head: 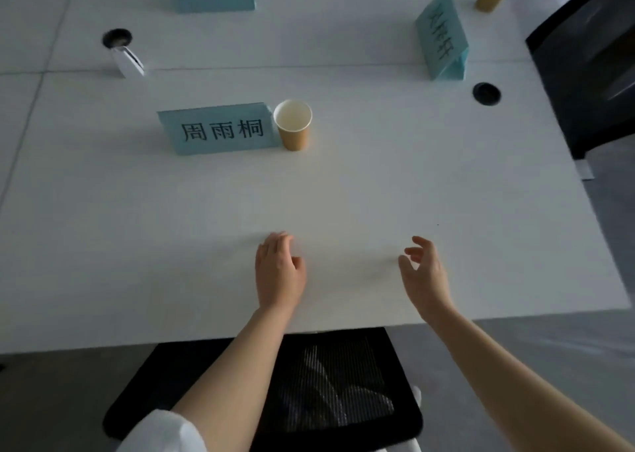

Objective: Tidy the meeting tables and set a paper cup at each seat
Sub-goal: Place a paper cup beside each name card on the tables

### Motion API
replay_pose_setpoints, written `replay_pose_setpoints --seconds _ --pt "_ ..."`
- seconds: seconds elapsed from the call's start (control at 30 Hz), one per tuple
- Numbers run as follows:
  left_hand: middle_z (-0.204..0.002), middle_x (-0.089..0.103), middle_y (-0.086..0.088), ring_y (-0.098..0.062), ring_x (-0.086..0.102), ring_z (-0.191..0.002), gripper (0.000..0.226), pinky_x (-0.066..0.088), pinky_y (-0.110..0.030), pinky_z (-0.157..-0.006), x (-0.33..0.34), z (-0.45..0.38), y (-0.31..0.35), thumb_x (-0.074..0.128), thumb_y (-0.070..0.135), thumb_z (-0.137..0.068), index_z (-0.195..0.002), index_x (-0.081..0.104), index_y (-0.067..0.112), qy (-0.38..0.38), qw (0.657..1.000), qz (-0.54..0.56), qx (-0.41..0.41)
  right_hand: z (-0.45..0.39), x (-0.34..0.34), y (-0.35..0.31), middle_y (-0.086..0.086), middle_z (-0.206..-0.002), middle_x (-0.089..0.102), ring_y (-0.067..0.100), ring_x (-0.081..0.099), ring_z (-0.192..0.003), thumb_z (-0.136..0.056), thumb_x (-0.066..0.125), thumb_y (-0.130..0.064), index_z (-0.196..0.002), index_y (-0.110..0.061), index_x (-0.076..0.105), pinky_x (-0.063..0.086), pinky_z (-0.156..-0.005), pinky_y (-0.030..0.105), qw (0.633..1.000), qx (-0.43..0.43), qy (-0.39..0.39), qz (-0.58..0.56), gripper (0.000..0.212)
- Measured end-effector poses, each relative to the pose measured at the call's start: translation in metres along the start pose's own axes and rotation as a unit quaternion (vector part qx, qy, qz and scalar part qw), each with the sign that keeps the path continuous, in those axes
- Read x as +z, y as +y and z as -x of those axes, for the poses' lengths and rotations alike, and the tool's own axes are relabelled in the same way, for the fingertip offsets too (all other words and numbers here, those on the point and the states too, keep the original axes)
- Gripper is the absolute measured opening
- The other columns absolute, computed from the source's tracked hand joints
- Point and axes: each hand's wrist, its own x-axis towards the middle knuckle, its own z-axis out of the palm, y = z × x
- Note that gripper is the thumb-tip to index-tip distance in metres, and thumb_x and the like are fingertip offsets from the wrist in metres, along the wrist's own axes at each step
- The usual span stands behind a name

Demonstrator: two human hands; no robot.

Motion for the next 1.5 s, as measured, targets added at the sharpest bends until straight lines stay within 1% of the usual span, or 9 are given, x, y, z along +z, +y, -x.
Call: replay_pose_setpoints --seconds 0.13,0.23,0.37,0.53,0.67,0.93,1.0,1.17,1.5 --pt "-0.103 0.07 -0.017 -0.037 0.065 -0.1 0.04 0.053 -0.044 -0.089 0.02 0.076 0.073 0.064 -0.004 -0.07 -0.11 0.066 0.0 -0.053 0.998 0.034 -0.01 0.019 -0.057 0.045 0.006 -0.118 0.06 0.022 0.055 -0.112 -0.093 0.053 -0.013 -0.132 -0.012 0.044 0.038 -0.088 0.027 1.0 -0.011 0.011 0.01 0.04" --pt "-0.103 0.069 -0.017 -0.036 0.063 -0.1 0.038 0.052 -0.042 -0.085 0.038 0.126 0.132 0.064 -0.004 -0.076 -0.113 0.065 0.002 -0.062 0.996 0.059 -0.03 0.033 -0.106 0.083 0.008 -0.117 0.062 0.024 0.058 -0.11 -0.092 0.053 -0.01 -0.128 -0.008 0.049 0.043 -0.092 0.032 1.0 -0.013 0.019 -0.005 0.036" --pt "-0.114 0.067 -0.012 -0.03 0.061 -0.107 0.038 0.047 -0.036 -0.088 0.072 0.182 0.209 0.058 0.004 -0.083 -0.121 0.061 0.01 -0.081 0.986 0.116 -0.086 0.053 -0.179 0.14 0.01 -0.116 0.064 0.019 0.06 -0.098 -0.093 0.053 -0.009 -0.124 -0.008 0.054 0.047 -0.091 0.033 0.998 -0.014 0.033 -0.047 0.032" --pt "-0.121 0.063 -0.011 -0.028 0.06 -0.11 0.043 0.049 -0.039 -0.09 0.105 0.228 0.296 0.056 0.004 -0.083 -0.125 0.059 0.009 -0.108 0.984 0.141 -0.02 0.076 -0.257 0.189 0.006 -0.112 0.065 0.017 0.061 -0.094 -0.093 0.054 -0.008 -0.12 -0.009 0.057 0.049 -0.09 0.034 0.994 -0.008 0.077 -0.08 0.028" --pt "-0.122 0.063 -0.005 -0.025 0.061 -0.109 0.048 0.051 -0.041 -0.089 0.125 0.24 0.347 0.044 0.022 -0.08 -0.126 0.058 0.014 -0.13 0.984 0.116 0.047 0.072 -0.306 0.204 0.0 -0.112 0.064 0.015 0.061 -0.097 -0.094 0.054 -0.012 -0.123 -0.011 0.055 0.046 -0.088 0.027 0.99 -0.006 0.088 -0.111 0.029" --pt "-0.117 0.061 0.005 -0.015 0.054 -0.11 0.037 0.042 -0.025 -0.086 0.181 0.195 0.406 0.054 0.01 -0.087 -0.123 0.055 0.021 -0.151 0.983 0.106 0.018 -0.006 -0.374 0.214 -0.005 -0.106 0.064 0.008 0.059 -0.096 -0.095 0.052 -0.012 -0.12 -0.015 0.056 0.039 -0.074 0.006 0.993 -0.006 0.051 -0.108 0.026" --pt "-0.114 0.063 0.005 -0.018 0.055 -0.108 0.035 0.044 -0.029 -0.085 0.195 0.177 0.423 0.055 0.009 -0.087 -0.121 0.055 0.018 -0.151 0.984 0.092 0.01 -0.041 -0.395 0.209 -0.004 -0.104 0.064 0.009 0.059 -0.093 -0.094 0.05 -0.009 -0.119 -0.014 0.056 0.039 -0.073 0.003 0.997 -0.022 0.032 -0.072 0.026" --pt "-0.107 0.065 0.003 -0.02 0.057 -0.105 0.034 0.048 -0.036 -0.082 0.223 0.12 0.473 0.055 0.009 -0.087 -0.12 0.057 0.015 -0.143 0.987 0.074 -0.026 -0.128 -0.452 0.184 0.002 -0.108 0.066 0.019 0.062 -0.101 -0.091 0.048 -0.006 -0.112 -0.01 0.059 0.049 -0.094 0.035 0.997 -0.077 0.002 0.003 0.024" --pt "-0.089 0.068 -0.001 -0.027 0.062 -0.084 0.027 0.045 -0.034 -0.068 0.272 0.017 0.568 0.051 0.013 -0.09 -0.116 0.059 0.014 -0.128 0.989 0.058 -0.043 -0.248 -0.532 0.192 0.003 -0.106 0.068 0.015 0.063 -0.101 -0.093 0.051 -0.01 -0.12 -0.014 0.057 0.044 -0.088 0.021 0.997 -0.069 -0.034 -0.013 0.027"
